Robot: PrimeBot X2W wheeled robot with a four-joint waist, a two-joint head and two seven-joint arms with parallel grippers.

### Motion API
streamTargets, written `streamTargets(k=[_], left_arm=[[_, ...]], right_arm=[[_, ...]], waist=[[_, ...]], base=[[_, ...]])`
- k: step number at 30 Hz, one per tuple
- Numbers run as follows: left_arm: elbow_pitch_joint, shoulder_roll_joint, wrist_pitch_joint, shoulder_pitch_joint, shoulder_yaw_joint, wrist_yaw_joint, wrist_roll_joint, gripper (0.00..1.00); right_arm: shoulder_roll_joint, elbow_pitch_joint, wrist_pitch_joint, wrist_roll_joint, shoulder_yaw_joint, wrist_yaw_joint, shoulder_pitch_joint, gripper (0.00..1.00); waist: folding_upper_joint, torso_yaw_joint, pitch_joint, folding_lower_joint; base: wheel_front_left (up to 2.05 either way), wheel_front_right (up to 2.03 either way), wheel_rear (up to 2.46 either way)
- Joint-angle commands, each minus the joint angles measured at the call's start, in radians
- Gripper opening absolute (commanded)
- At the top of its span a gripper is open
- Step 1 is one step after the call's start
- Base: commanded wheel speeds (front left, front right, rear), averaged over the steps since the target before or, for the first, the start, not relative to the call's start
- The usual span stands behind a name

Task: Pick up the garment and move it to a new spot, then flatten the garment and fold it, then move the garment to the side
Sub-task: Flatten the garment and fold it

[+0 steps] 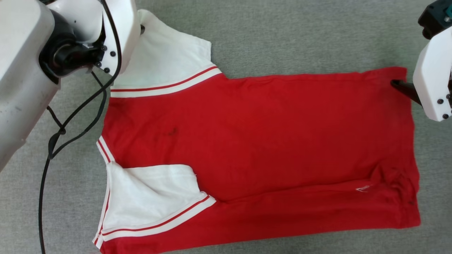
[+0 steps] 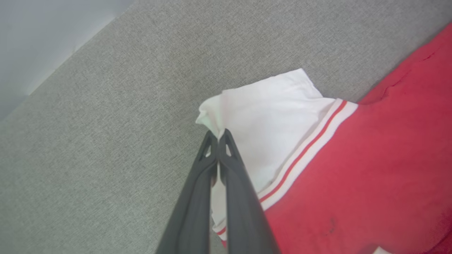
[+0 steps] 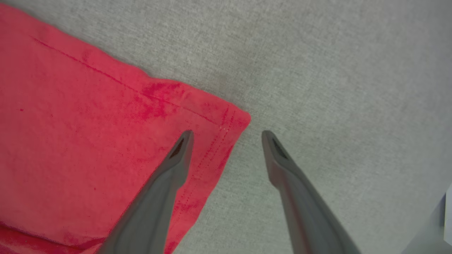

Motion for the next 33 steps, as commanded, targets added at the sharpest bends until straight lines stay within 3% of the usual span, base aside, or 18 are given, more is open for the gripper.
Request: streamTargets(k=[1,10,11,12,21,33], left_arm=[[-0.005,-0.004,-0.007,-0.014,-0.002,-0.001,0.007,0.00],[-0.018,0.001,-0.025,-0.033,-0.019,-0.001,0.004,0.00],[-0.017,0.003,-0.027,-0.032,-0.021,-0.001,0.003,0.00],[-0.015,0.004,-0.028,-0.029,-0.024,-0.001,0.001,0.00],[-0.019,0.022,-0.087,0.027,-0.046,-0.001,-0.024,0.00],[-0.129,0.099,-0.199,0.244,-0.083,0.007,-0.080,0.00]], right_arm=[[0.014,0.027,0.007,0.000,0.003,-0.001,-0.017,1.00],[0.069,0.168,-0.029,0.012,0.094,0.000,0.029,1.00],[0.067,0.172,-0.029,0.019,0.107,0.000,0.031,0.83],[0.061,0.173,-0.035,0.026,0.115,0.001,0.029,0.00],[0.032,0.184,-0.206,0.059,0.098,-0.001,-0.009,0.00],[-0.051,0.124,-0.426,0.127,0.149,-0.001,0.181,0.00]], waist=[[0.0000,0.018,0.021,0.0000],[0.0000,0.038,0.057,0.0000],[0.0000,0.037,0.056,0.0000],[0.0000,0.036,0.053,0.0000],[0.0000,0.028,-0.053,0.0000],[0.0000,0.044,-0.257,0.0000]], base=[[0.00,0.00,0.00],[0.00,0.00,0.00],[0.00,0.00,0.00],[0.00,0.00,0.00],[0.00,0.00,0.00],[0.00,0.00,0.00]])
